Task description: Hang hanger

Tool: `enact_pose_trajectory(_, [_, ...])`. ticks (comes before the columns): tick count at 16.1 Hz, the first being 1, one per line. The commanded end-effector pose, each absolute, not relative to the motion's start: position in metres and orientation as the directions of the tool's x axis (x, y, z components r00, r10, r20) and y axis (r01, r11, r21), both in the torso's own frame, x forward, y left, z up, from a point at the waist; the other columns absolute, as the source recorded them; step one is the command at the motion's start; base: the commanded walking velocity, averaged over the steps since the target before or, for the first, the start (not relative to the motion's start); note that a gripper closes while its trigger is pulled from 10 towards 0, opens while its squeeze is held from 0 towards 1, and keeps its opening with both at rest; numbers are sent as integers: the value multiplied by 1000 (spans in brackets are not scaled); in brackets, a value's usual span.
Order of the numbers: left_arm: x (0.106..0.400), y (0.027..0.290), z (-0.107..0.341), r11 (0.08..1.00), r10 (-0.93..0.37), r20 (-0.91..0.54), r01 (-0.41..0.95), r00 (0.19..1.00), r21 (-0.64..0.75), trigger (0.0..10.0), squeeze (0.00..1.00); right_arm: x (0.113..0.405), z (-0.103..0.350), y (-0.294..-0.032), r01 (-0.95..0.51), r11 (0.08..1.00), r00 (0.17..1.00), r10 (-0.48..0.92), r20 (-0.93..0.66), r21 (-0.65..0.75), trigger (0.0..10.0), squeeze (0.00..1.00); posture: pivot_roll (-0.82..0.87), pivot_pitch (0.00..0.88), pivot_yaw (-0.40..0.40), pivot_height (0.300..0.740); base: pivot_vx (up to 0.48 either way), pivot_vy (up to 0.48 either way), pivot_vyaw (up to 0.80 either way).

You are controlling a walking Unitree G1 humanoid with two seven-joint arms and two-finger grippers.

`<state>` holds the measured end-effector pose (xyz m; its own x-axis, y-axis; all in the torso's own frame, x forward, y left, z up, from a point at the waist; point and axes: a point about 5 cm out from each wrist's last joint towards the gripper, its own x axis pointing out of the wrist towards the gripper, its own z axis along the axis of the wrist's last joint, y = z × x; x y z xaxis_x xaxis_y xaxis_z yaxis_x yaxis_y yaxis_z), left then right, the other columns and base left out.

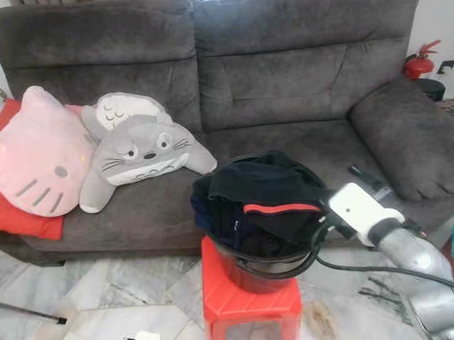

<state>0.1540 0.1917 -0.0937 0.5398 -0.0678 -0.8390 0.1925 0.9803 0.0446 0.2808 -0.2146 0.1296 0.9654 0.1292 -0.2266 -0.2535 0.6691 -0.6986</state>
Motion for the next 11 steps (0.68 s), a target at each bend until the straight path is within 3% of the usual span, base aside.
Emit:
enact_pose_trajectory(1, [147,196,-97,978,-58,-861,204,506,54,10000,0,284,130,-205,-288,669,957,175,-231,-685,10000,0,-215,0,41,740,0,0,0])
enact_pose_trajectory(11, [144,198,-97,978,-57,-866,201,496,51,10000,0,270,124,-195,-355,706,934,237,-268,-613,10000,0,-220,0,39,740,0,0,0])
